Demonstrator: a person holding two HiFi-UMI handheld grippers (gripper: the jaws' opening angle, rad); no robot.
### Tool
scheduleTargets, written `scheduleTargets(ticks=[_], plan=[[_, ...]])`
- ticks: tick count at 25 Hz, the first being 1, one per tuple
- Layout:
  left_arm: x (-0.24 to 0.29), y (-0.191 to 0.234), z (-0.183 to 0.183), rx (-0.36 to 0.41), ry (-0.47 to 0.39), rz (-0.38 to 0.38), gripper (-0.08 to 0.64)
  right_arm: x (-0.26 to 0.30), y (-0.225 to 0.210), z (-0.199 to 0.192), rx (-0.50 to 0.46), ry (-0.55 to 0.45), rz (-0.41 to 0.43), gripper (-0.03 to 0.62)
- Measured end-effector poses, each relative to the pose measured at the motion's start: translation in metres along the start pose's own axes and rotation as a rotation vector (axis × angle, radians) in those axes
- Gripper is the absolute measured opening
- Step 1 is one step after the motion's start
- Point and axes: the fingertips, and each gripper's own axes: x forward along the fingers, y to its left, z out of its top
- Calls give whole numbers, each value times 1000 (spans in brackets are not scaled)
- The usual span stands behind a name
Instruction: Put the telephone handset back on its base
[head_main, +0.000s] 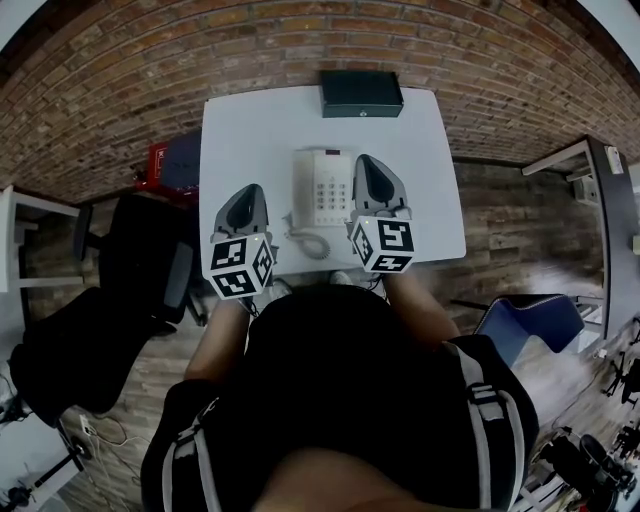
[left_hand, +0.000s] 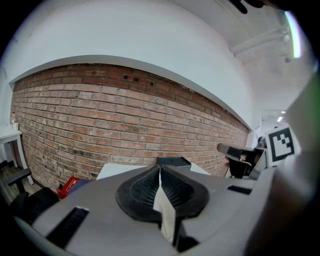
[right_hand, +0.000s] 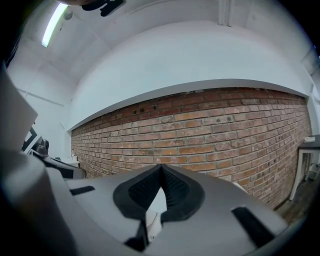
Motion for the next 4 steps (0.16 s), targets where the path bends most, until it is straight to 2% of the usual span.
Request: scheduleTargets(ticks=[4], plan=[[-4,3,-2,-3,2,5,9,0,4,-1,9,3,2,-2]])
